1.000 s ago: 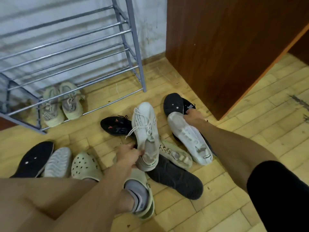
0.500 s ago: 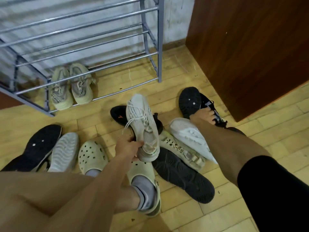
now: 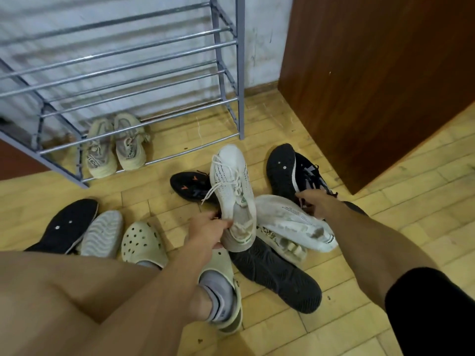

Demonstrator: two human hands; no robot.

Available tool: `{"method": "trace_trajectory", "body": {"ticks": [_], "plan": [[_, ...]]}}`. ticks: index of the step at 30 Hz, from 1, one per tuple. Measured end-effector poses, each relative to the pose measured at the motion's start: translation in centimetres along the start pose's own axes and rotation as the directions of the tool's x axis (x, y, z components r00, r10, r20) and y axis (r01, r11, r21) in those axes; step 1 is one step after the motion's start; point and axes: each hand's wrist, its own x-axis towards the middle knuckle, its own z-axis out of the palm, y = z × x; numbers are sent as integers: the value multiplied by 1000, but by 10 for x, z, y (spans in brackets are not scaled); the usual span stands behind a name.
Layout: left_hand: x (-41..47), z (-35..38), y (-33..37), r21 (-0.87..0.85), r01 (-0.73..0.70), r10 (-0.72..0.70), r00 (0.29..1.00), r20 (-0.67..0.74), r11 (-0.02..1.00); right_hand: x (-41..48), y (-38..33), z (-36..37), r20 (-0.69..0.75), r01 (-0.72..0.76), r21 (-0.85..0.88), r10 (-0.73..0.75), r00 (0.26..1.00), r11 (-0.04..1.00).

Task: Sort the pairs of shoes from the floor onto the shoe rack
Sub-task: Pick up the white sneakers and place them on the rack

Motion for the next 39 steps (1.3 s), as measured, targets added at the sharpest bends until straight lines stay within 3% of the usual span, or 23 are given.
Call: {"method": "trace_trajectory", "body": {"ticks": [4, 7, 12, 14, 16, 20, 25, 29, 33, 36, 39], "plan": [[-4, 5, -5, 12, -32, 32, 999, 10, 999, -7, 0, 12, -18, 71, 29, -71, 997, 997], [-5, 2, -6, 25, -34, 35, 999, -3, 999, -21, -17, 14, -67, 242, -137, -253, 965, 960], [-8, 1, 3, 14, -18, 19, 999, -31, 1000, -39, -42, 5, 20, 473, -492, -533, 846, 731], [-9, 4, 5, 3, -15, 15, 1000, -26, 1000, -44, -44, 2, 2, 540, -513, -628, 779, 668], [-10, 7, 5, -5, -7, 7, 1000, -15, 1000, -47, -45, -2, 38, 561, -502, -631, 775, 659], [-13, 10, -1, 31, 7, -7, 1000, 14, 999, -47, -33, -14, 115, 495, -555, -528, 842, 668], [-15, 7, -6, 201, -37, 20, 996, 88, 979, -40, 23, -51, -52, 298, -644, -429, 902, 705], [-23, 18, -5, 335, -103, 53, 986, 156, 937, -39, 97, -98, -232, 27, -636, -224, 947, 771], [-33, 41, -6, 401, -146, 50, 969, 241, 904, -47, 168, -116, -277, -136, -561, -30, 960, 816], [-40, 55, -8, 433, -158, 34, 959, 281, 888, -49, 193, -114, -327, -153, -624, -78, 942, 766], [-47, 68, -9, 466, -167, 28, 956, 291, 869, -54, 192, -117, -329, -165, -606, -56, 942, 778]]}}
